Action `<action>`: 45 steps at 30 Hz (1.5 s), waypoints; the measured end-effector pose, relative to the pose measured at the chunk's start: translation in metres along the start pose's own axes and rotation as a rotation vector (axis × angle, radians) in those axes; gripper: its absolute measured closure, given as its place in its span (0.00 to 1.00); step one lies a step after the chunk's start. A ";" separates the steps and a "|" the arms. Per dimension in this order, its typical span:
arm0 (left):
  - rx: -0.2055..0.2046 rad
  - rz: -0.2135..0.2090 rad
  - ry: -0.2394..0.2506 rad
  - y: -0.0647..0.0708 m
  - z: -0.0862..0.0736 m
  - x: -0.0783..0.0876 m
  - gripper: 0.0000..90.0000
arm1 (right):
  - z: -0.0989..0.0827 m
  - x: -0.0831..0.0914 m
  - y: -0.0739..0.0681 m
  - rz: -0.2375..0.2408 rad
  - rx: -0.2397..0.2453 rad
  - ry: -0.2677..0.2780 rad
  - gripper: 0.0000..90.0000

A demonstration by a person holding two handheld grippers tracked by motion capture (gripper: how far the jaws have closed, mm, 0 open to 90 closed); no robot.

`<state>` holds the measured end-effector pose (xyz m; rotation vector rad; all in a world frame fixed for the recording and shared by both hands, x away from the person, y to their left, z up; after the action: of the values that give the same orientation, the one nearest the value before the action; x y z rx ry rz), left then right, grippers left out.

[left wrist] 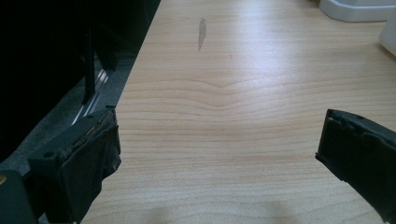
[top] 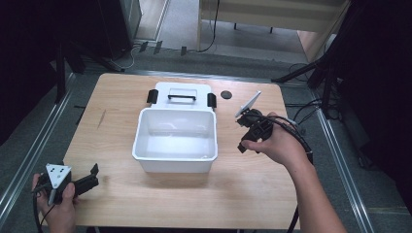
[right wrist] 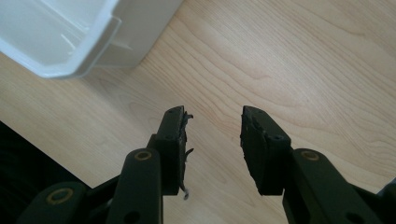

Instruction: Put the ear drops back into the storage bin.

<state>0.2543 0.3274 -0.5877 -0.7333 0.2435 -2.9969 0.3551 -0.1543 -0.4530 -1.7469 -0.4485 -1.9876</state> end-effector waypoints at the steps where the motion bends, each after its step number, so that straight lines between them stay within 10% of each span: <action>1: 0.000 0.000 0.000 0.000 0.000 0.000 0.00 | -0.002 -0.001 0.002 0.003 -0.006 -0.001 0.68; 18: -0.001 0.004 0.001 0.000 0.000 0.000 0.00 | -0.034 -0.029 0.053 -0.032 -0.133 0.197 0.44; 30: 0.006 0.005 0.007 0.000 0.000 0.000 0.00 | -0.064 -0.068 0.075 -0.070 -0.309 0.524 0.03; 41: 0.005 0.005 0.007 0.000 0.000 0.000 0.00 | -0.098 -0.105 0.092 -0.162 -0.372 0.801 0.00; 45: 0.007 0.003 0.003 0.000 0.000 0.000 0.00 | -0.109 -0.111 0.101 -0.145 -0.464 0.899 0.00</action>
<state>0.2544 0.3276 -0.5877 -0.7272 0.2342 -2.9947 0.3277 -0.2830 -0.5840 -0.8437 0.2152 -2.8572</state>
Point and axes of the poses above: each handheld gripper's, and its own axes: x roughly backward along the jaws, z roughly out of its top, y roughly to its right, the point moved 8 cm from there along -x, roughly forward along the jaws, and after that the axes turned 8 degrees about -x, right-handed, at the moved point
